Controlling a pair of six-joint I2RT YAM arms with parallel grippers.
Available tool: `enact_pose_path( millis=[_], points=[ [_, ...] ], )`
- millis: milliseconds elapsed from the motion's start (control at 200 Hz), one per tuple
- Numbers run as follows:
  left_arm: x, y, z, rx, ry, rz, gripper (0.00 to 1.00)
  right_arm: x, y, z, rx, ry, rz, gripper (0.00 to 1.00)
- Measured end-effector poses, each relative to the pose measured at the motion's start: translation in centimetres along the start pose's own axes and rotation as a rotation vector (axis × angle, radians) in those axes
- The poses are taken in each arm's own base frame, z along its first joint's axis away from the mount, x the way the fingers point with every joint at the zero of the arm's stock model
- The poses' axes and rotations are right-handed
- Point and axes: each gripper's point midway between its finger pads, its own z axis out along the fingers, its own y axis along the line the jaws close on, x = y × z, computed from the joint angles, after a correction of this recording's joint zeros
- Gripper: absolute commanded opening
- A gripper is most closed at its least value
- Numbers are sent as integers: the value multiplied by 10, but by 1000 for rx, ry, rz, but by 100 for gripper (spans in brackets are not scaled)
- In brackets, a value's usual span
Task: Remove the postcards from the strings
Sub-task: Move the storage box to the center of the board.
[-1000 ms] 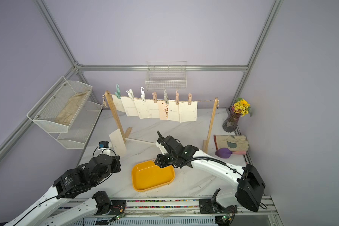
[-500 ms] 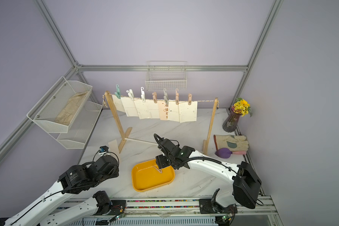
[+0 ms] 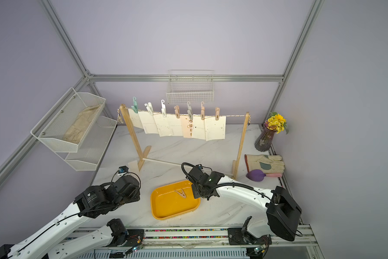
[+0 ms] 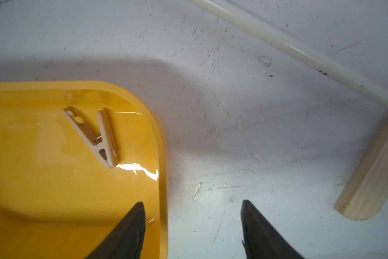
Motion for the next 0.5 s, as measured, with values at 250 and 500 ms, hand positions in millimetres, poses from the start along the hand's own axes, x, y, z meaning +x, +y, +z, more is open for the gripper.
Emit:
enact_pose_path(
  millis=[250, 500],
  points=[
    [-9, -13, 3, 36, -25, -8, 0, 9, -17, 27, 52, 51, 30, 69],
    [-11, -21, 9, 46, -27, -2, 0, 7, -39, 40, 52, 63, 126, 67]
  ],
)
